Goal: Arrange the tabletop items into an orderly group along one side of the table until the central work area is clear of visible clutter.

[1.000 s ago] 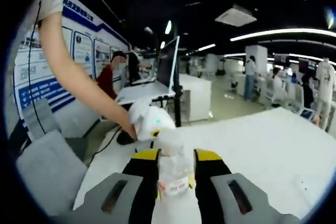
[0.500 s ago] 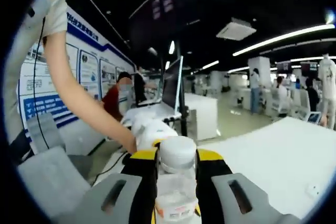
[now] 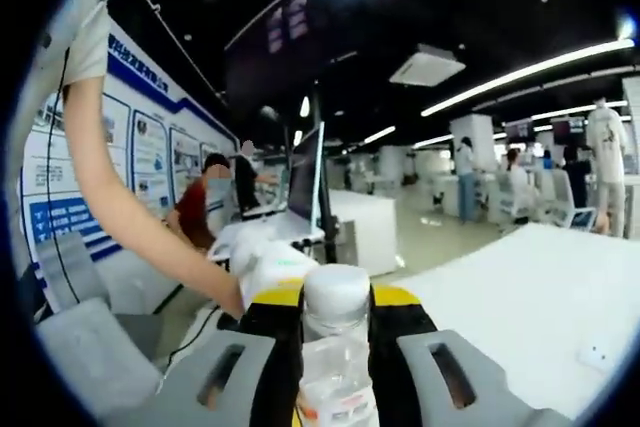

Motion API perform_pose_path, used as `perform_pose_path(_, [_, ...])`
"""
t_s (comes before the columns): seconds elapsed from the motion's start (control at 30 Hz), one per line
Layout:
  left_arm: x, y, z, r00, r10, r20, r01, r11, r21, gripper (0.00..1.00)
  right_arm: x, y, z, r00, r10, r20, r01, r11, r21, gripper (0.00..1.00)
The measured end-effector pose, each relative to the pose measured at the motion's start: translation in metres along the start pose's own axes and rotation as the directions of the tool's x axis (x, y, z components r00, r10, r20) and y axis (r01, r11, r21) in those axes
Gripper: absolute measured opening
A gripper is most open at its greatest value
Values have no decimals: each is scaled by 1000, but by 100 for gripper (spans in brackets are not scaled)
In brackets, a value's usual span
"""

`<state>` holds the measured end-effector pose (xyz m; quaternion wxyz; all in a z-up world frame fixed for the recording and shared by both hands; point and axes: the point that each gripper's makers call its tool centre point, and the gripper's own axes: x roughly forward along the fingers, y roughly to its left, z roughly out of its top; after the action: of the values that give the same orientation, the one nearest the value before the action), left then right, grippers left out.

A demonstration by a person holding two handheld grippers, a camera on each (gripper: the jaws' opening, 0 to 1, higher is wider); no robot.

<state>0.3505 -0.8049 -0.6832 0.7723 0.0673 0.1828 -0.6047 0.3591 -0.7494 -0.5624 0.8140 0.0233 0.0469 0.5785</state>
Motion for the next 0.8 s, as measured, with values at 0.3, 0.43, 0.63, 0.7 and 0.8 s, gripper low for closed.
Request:
perform_pose_path(0.3, [8, 34, 1, 995, 77, -58, -73, 996, 60, 43, 4, -33, -3, 993, -114, 32, 115, 993, -12, 20])
perform_pose_path(0.43, [16, 53, 0, 988, 138, -75, -132, 988, 79, 43, 7, -49, -6, 981, -192, 32, 193, 980, -55, 20])
perform_pose_path(0.63, [25, 67, -2, 984, 157, -87, -151, 986, 72, 43, 9, -65, -12, 964, -266, 27, 267, 961, -75, 19])
perform_pose_path(0.7, [26, 70, -2, 985, 151, -89, -146, 987, 69, 43, 8, -72, -12, 955, -296, 36, 298, 953, -54, 19])
perform_pose_path(0.8, [27, 75, -2, 986, 134, -97, -126, 988, 88, 43, 8, -76, -13, 946, -322, 36, 324, 945, -55, 19])
